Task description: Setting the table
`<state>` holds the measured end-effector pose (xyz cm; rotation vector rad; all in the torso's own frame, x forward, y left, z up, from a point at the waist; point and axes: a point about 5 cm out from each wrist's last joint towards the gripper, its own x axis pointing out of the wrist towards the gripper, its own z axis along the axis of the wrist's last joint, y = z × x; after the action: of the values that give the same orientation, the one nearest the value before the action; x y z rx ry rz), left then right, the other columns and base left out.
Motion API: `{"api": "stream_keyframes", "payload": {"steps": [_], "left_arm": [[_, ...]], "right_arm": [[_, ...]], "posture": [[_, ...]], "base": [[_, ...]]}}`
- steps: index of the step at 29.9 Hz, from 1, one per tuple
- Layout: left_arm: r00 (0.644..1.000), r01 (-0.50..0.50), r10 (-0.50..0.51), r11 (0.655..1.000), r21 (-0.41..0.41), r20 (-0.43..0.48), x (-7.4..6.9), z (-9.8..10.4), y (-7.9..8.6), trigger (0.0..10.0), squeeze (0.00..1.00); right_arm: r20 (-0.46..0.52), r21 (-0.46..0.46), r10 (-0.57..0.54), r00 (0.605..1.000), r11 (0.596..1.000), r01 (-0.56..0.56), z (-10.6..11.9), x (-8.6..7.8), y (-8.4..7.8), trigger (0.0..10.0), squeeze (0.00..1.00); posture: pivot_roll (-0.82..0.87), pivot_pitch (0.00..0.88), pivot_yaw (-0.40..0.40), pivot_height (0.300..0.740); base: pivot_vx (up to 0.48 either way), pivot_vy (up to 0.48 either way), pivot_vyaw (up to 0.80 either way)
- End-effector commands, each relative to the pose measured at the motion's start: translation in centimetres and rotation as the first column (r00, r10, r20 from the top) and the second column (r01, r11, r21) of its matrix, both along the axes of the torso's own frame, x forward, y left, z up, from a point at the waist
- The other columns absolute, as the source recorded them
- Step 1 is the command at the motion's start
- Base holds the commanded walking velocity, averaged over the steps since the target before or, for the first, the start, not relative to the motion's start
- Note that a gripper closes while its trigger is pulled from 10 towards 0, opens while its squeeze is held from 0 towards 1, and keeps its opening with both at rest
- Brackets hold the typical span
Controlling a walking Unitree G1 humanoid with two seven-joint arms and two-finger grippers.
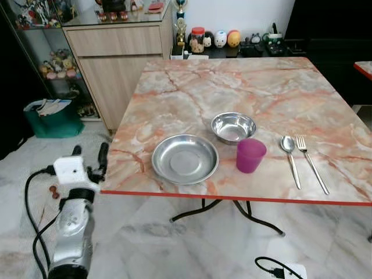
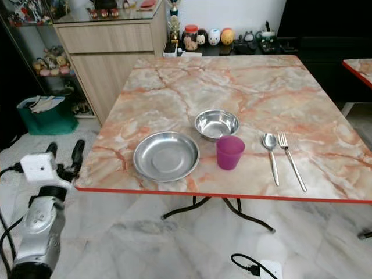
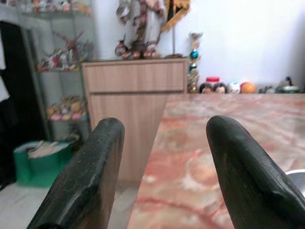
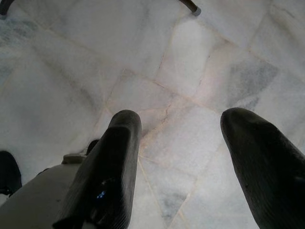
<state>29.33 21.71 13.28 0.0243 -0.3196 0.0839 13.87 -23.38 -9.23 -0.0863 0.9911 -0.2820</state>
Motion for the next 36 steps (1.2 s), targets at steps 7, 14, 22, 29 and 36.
{"api": "stream_keyframes", "payload": {"steps": [7, 14, 22, 29, 36], "left_arm": [[0.989, 0.137, -0.138, 0.99, -0.031, -0.056, 0.3, -1.2, -3.5, 10.0, 0.0], [0.986, 0.14, -0.144, 0.989, -0.053, -0.082, -0.1, -1.0, -3.8, 10.0, 0.0], [0.982, 0.134, -0.14, 0.989, -0.056, -0.124, -0.2, -0.7, -3.2, 10.0, 0.0], [0.973, 0.146, -0.16, 0.985, -0.096, -0.169, -0.2, -1.0, -3.2, 10.0, 0.0], [0.964, 0.156, -0.18, 0.979, -0.13, -0.198, 0.2, -1.2, -3.4, 10.0, 0.0]], "right_arm": [[-0.005, 0.015, -0.012, 1.0, 1.0, 0.012, -0.1, -0.2, 0.2, 10.0, 0.0], [-0.011, 0.014, -0.001, 1.0, 1.0, 0.001, -0.2, -0.3, 0.3, 10.0, 0.0], [-0.008, 0.018, 0.001, 1.0, 1.0, -0.001, -0.2, -0.3, 0.3, 10.0, 0.0], [-0.012, 0.019, 0.009, 1.0, 1.0, -0.009, -0.2, -0.4, 0.2, 10.0, 0.0], [-0.015, 0.02, 0.016, 1.0, 1.0, -0.016, -0.2, -0.4, 0.2, 10.0, 0.0]], "posture": [[-0.02, 0.0, 0.025, 0.74], [-0.01, 0.0, 0.02, 0.74], [-0.02, 0.0, 0.024, 0.74], [-0.02, 0.0, 0.022, 0.74], [-0.03, 0.0, 0.024, 0.74]], "base": [[0.0, -0.043, 0.0], [0.0, -0.344, 0.0], [0.0, -0.18, 0.0], [0.0, 0.0, 0.0], [0.0, 0.0, 0.0]]}}
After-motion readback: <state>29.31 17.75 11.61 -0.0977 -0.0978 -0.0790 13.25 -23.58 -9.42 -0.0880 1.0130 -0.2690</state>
